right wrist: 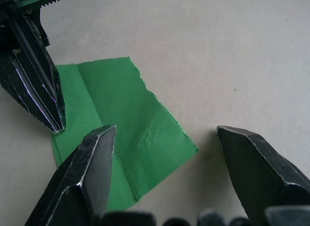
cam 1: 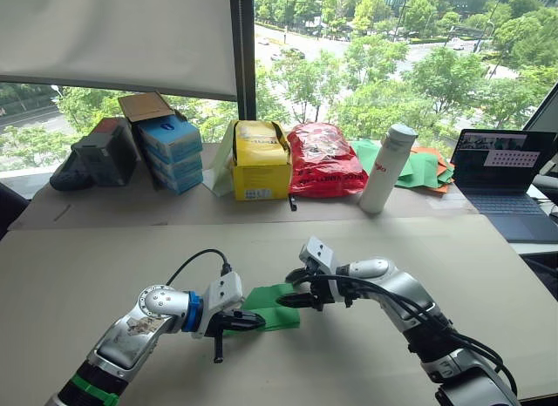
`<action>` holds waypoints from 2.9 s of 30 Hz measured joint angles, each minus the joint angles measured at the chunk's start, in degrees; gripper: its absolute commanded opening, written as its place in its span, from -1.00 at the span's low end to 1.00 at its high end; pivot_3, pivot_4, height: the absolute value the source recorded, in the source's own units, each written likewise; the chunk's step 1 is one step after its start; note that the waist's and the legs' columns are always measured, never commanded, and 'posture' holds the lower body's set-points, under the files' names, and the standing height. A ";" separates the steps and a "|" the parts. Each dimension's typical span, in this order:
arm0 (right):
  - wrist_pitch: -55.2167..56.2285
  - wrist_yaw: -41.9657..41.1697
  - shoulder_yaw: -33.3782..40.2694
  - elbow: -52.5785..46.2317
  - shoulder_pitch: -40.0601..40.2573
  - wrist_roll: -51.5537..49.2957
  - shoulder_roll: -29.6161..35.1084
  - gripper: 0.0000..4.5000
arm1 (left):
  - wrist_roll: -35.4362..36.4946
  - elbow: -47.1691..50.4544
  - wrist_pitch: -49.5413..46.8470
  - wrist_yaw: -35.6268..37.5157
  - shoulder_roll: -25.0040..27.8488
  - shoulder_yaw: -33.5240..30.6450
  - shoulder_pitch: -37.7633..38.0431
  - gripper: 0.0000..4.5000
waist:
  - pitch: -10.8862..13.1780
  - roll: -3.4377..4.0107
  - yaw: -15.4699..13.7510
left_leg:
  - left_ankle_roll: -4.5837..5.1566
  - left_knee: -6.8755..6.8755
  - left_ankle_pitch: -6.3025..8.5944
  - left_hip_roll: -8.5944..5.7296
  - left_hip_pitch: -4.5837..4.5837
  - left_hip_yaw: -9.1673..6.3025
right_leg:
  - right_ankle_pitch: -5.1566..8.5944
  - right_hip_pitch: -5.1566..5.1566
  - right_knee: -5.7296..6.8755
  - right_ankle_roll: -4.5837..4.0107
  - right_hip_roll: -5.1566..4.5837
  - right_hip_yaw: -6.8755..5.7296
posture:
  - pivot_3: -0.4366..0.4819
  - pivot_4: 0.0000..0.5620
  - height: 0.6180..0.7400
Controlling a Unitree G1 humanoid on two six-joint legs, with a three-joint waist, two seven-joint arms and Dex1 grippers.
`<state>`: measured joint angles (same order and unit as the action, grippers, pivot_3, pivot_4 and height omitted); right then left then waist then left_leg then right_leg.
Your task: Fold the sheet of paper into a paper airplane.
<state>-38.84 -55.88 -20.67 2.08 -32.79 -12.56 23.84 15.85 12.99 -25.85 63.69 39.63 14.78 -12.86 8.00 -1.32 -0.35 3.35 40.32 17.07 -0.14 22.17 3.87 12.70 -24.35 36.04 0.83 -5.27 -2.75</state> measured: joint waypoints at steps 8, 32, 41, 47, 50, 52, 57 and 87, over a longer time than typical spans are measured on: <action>1.03 -0.74 0.07 0.73 0.75 -0.04 -0.16 -0.53 | 0.00 0.00 0.00 -0.01 0.04 0.00 0.00 -1.00 | 0.00 0.00 0.00 | -0.01 0.00 0.00 0.00 0.00 -0.01 | 0.00 0.00 0.00 0.00 -0.02 0.05 | -0.05 -0.47 1.00; 2.09 4.44 5.78 -12.52 11.93 -2.31 0.18 -0.99 | 0.01 0.40 0.00 0.32 1.08 0.05 0.63 -1.00 | 0.00 0.00 -0.14 | 0.05 0.00 0.03 0.00 0.01 -0.02 | 0.00 0.00 -0.02 0.00 -0.04 0.28 | -0.05 -0.47 1.00; 0.63 7.99 7.62 -17.11 15.93 -3.21 0.44 -0.80 | 0.06 1.03 -0.01 1.14 2.25 -0.08 1.48 -1.00 | 0.00 0.01 -0.10 | 0.18 0.00 0.11 0.01 -0.06 -0.02 | 0.00 0.02 0.04 0.00 -0.02 0.27 | -0.05 -0.47 1.00; -3.83 7.69 7.91 -14.87 13.49 -4.23 3.07 0.01 | 0.08 1.45 -0.01 2.11 2.61 -0.05 1.48 -1.00 | 0.01 0.01 -0.12 | 0.20 0.00 0.12 0.00 -0.02 0.00 | 0.00 0.01 0.01 0.00 -0.02 0.25 | -0.05 -0.47 1.00; -5.10 6.98 7.38 -14.05 12.74 -4.42 3.94 0.01 | 0.03 2.37 0.20 2.53 3.48 -0.01 1.93 -1.00 | 0.01 0.01 -0.13 | 0.22 0.00 0.13 0.00 -0.04 0.00 | 0.00 0.02 0.00 0.00 -0.02 0.25 | -0.05 -0.47 1.00; -5.36 6.69 7.02 -13.05 12.33 -4.50 3.83 0.01 | -0.04 2.73 1.06 2.79 3.92 0.14 2.84 -1.00 | 0.01 0.01 -0.09 | 0.22 0.00 0.13 0.00 -0.04 0.00 | 0.00 0.01 0.00 0.00 -0.01 0.26 | -0.05 -0.47 1.00; -5.50 6.21 6.68 -11.38 10.99 -4.52 2.90 0.01 | -0.55 3.99 2.44 2.79 4.96 0.49 4.26 -1.00 | 0.01 0.01 -0.03 | 0.22 -0.01 0.13 0.02 -0.05 -0.01 | 0.00 0.02 0.01 -0.01 -0.01 0.27 | -0.05 -0.47 1.00; -5.58 1.22 5.22 -5.21 8.36 -7.55 -1.79 0.01 | -2.55 3.02 7.69 2.95 5.65 0.66 4.94 -1.00 | 0.00 0.03 0.36 | 0.21 -0.03 0.13 0.03 -0.14 -0.01 | 0.00 0.06 0.03 -0.01 -0.04 0.28 | -0.05 -0.47 1.00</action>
<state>-44.42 -54.66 -15.46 -3.12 -24.43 -20.11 22.05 13.29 16.01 -18.17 66.64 45.28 15.44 -7.92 8.00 -1.28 0.01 3.56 40.29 17.19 -0.11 22.03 3.86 12.70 -24.29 36.08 0.82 -5.30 -2.47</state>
